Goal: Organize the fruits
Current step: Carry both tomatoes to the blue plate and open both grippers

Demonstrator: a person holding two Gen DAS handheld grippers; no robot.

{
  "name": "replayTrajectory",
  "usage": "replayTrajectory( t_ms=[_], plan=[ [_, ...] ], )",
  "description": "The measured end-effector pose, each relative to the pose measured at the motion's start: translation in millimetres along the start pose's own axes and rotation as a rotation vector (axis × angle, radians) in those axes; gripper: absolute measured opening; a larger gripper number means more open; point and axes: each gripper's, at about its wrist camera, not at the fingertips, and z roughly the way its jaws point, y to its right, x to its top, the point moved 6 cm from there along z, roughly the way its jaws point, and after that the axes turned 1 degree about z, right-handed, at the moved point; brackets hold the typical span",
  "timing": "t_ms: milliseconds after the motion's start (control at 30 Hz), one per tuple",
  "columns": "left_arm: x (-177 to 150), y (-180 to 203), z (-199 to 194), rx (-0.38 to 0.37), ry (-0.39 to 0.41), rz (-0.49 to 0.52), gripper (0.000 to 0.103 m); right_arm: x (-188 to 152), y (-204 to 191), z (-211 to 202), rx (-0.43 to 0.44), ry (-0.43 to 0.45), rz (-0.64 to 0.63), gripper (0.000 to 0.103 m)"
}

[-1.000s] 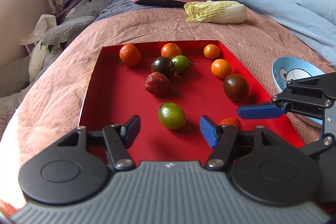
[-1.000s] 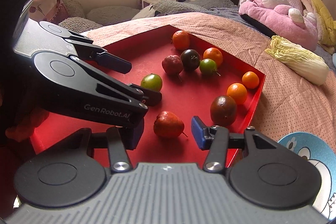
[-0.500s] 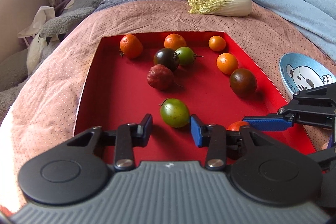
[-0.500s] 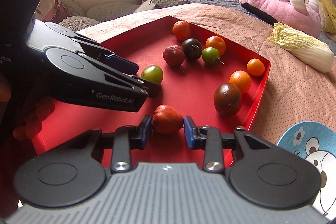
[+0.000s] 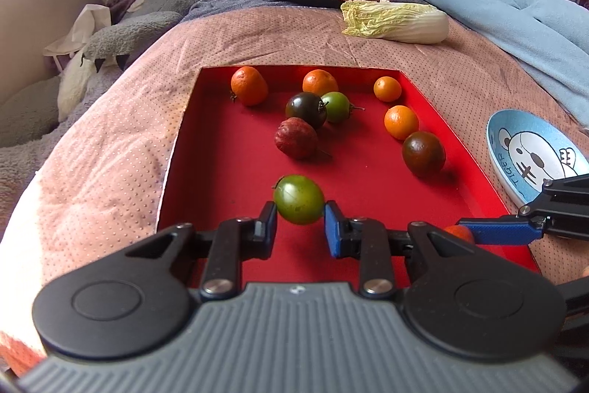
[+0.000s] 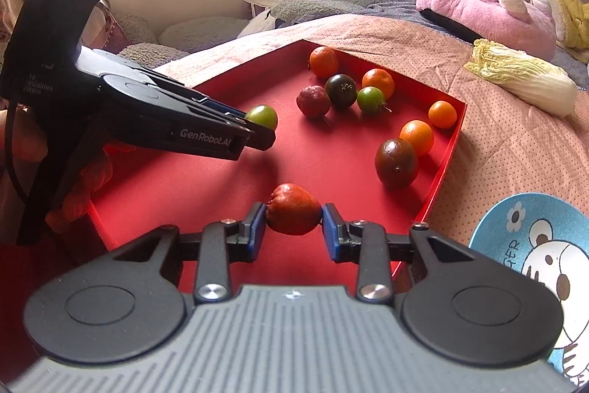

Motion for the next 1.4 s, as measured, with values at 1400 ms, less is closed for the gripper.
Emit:
replayTrajectory(
  t_ms=[1400],
  plan=[
    [20.4, 140.2, -35.6, -0.108, 0.053, 0.169, 0.031, -75.9, 115.3, -140.2, -0.221, 0.163, 0.251, 0.039]
  ],
)
